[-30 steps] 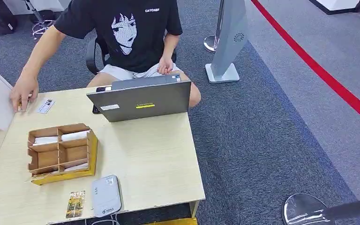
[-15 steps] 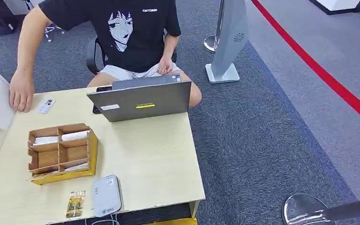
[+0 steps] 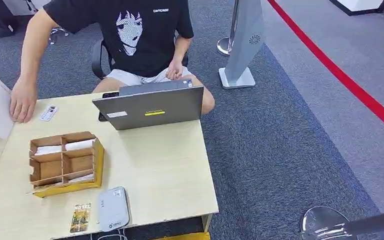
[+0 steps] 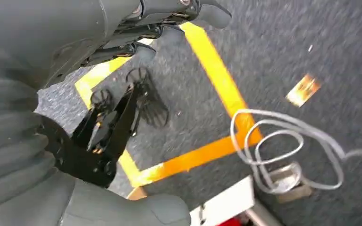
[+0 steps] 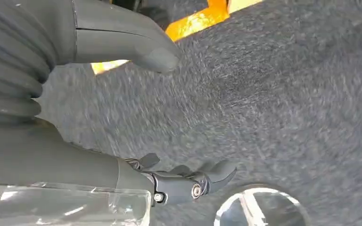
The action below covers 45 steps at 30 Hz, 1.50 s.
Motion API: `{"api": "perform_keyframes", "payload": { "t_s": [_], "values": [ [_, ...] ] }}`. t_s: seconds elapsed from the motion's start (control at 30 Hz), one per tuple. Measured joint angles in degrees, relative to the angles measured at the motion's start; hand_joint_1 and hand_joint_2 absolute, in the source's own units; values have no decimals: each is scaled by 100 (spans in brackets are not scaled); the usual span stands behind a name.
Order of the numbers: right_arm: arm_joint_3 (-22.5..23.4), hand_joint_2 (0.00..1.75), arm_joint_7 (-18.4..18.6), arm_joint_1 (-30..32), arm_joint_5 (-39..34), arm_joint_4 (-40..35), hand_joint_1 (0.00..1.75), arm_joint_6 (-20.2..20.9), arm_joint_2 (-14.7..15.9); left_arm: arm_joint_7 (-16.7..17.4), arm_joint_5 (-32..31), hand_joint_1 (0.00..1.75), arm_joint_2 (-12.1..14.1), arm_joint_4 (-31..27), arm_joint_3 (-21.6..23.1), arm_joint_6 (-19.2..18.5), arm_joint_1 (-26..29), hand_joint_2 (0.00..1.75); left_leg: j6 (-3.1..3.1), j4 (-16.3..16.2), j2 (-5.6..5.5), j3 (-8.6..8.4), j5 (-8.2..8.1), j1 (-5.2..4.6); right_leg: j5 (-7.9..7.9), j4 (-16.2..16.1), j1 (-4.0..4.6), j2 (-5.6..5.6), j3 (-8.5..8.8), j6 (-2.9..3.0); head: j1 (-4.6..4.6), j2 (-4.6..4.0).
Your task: Pass the card to the sensor for recognition and then transmit it.
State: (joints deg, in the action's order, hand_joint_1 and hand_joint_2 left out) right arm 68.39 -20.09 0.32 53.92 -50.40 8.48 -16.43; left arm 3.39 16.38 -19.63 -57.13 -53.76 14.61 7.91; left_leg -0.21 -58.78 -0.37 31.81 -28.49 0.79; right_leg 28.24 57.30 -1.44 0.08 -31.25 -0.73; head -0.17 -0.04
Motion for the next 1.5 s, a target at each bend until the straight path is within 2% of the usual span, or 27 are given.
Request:
{"api": "perform_keyframes", "payload": {
  "t_s": [0.1, 0.2, 0.27, 0.43, 0.6, 0.9, 1.07, 1.17, 1.33, 1.43, 1.5],
  "values": [
    [-9, 175, -101, 1, 101, -116, 0, 85, -116, -221, 577, 0, -2, -320, 697, 77, 366, 175, 0, 0, 2, -2, 0, -1, 0, 0, -1, 2, 0, 0, -4, 0],
    [35, 175, -70, -6, -35, -123, 0, 171, -206, -254, 658, 0, -15, -654, 1253, -39, 654, 175, 0, 0, 1, -2, 0, -2, 0, 0, -2, 1, 0, 0, -4, 0],
    [112, 175, -50, -30, -140, -116, 0, 217, -254, -212, 618, 0, -35, -781, 1468, -126, 778, 175, 0, 0, 1, -1, 0, -1, 0, 0, -1, 1, 0, 0, 0, 0],
    [299, 175, -96, -62, -349, -79, 0, 354, -295, -223, 491, 0, -55, -890, 1584, -550, 870, 175, 0, 0, 1, -1, 0, -1, 0, 0, -1, 1, 1, 0, -2, 0],
    [391, 175, -158, -97, -539, -48, 0, 499, -322, -551, 1189, 0, -57, -890, 1505, -637, 836, 175, 0, 0, 2, -2, 0, -1, 0, 0, -1, 1, 1, 0, 0, 0],
    [496, 175, -105, -130, -620, 24, 0, 621, -339, -575, 1027, 0, -55, -914, 1466, -976, 845, 175, 0, 0, 1, -1, 0, -1, 0, 0, -1, 1, 1, 0, 0, 0],
    [540, 175, -28, -149, -712, 76, 0, 663, -341, -715, 1525, 0, -90, -1271, 1882, -316, 1102, 175, -1, 0, 2, -2, 0, -1, 0, 0, -1, 1, 0, 0, -2, 0],
    [655, 175, 48, -200, -1102, 109, 0, 841, -343, -846, 1497, 0, -98, -1539, 2167, -178, 1272, 175, -1, 0, 1, -1, 0, -1, 0, 0, -1, 1, 0, 0, 0, 0],
    [776, 175, 135, -217, -2160, 120, 0, 1701, -343, -977, 1525, 0, -109, -2101, 2430, -386, 1514, 175, -1, 0, 2, -3, 0, 0, 0, 0, -1, 2, 0, 0, -4, 0],
    [549, 175, 129, -121, -2970, 35, 0, 1852, -346, -971, 1233, 0, -114, -2489, 2633, -719, 1710, 175, -1, 0, 0, -3, 0, 0, 0, 0, -1, 0, 0, 0, -2, 0],
    [283, 175, 127, -5, -3612, -79, 0, 1726, -341, -872, 818, 0, -120, -2705, 2775, -1273, 1860, 175, 0, 0, 1, -2, 0, -1, 0, 0, -1, 0, 0, 0, 0, 0]
  ]
}}
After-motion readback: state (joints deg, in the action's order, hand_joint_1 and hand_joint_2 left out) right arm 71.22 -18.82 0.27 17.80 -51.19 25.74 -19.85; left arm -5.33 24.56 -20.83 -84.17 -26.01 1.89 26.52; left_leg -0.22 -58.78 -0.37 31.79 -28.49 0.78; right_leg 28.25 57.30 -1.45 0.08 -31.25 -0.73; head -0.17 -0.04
